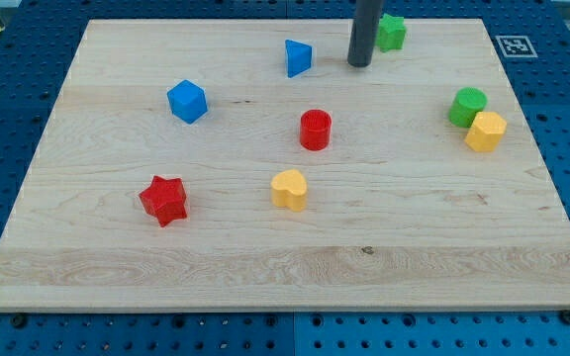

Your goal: Slide the green star towards the top of the green circle

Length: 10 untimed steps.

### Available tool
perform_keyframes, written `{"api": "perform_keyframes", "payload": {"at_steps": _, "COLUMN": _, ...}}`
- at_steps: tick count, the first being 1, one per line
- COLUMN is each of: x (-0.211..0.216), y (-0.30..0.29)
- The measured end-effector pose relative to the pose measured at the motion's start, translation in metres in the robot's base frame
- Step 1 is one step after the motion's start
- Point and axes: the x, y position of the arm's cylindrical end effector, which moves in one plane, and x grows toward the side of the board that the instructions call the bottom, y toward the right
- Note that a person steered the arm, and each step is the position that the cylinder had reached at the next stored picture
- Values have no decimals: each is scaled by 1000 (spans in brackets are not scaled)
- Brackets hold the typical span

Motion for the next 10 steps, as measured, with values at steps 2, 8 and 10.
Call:
{"api": "perform_keyframes", "payload": {"at_steps": 2, "x": -47, "y": -5}}
{"api": "perform_keyframes", "payload": {"at_steps": 8, "x": -76, "y": 40}}
{"api": "perform_keyframes", "payload": {"at_steps": 10, "x": -56, "y": 44}}
